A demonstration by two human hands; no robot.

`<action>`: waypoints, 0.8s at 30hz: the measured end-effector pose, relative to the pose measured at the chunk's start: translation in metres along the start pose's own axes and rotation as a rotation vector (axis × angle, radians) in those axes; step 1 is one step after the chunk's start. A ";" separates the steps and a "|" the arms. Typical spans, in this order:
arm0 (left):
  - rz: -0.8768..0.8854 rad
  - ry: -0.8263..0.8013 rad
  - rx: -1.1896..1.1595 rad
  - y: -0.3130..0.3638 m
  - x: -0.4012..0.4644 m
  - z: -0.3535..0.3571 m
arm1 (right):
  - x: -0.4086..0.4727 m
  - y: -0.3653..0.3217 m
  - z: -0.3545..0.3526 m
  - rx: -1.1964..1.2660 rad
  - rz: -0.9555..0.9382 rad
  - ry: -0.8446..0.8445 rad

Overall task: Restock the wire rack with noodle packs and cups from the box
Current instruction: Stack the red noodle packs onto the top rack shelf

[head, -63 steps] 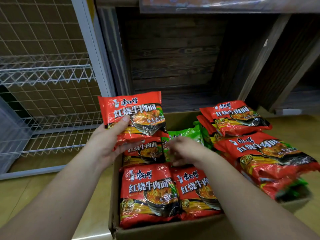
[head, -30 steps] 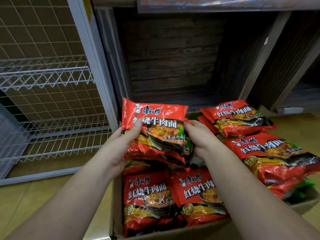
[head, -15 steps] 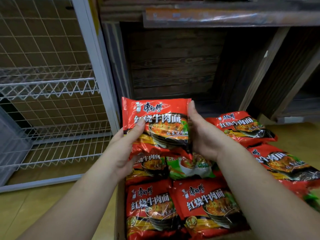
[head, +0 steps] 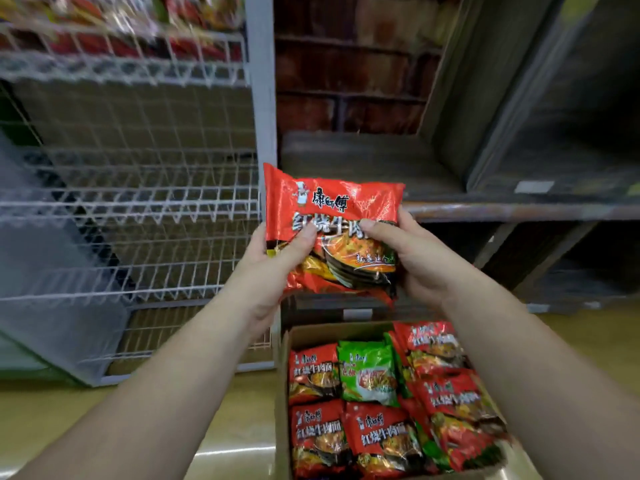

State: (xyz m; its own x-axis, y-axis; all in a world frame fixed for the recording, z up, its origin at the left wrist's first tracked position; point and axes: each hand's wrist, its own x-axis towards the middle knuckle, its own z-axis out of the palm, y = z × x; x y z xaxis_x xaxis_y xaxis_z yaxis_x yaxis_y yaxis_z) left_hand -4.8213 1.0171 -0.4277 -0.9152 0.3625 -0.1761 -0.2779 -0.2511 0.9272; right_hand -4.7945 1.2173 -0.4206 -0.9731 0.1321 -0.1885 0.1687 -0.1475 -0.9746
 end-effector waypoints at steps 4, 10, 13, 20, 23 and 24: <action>0.063 -0.013 0.000 0.102 -0.022 -0.001 | -0.022 -0.100 0.044 -0.043 -0.021 0.021; 0.016 -0.028 -0.042 0.244 -0.063 -0.019 | -0.047 -0.219 0.124 -0.005 -0.030 0.017; -0.019 -0.054 -0.032 0.290 -0.080 -0.029 | -0.055 -0.252 0.156 0.079 0.037 -0.006; 0.118 0.115 -0.079 0.358 -0.100 -0.052 | -0.049 -0.306 0.214 0.070 0.003 -0.122; 0.162 0.205 -0.153 0.368 -0.099 -0.067 | -0.030 -0.316 0.237 -0.065 0.038 -0.177; 0.173 0.235 -0.165 0.369 -0.098 -0.077 | -0.022 -0.318 0.245 -0.112 0.069 -0.215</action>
State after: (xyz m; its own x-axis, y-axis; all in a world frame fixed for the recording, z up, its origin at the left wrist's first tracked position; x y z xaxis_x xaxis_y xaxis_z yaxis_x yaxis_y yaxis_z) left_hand -4.8570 0.8202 -0.0933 -0.9898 0.0901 -0.1099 -0.1386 -0.4399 0.8873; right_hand -4.8647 1.0209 -0.0771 -0.9676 -0.0883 -0.2365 0.2405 -0.0377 -0.9699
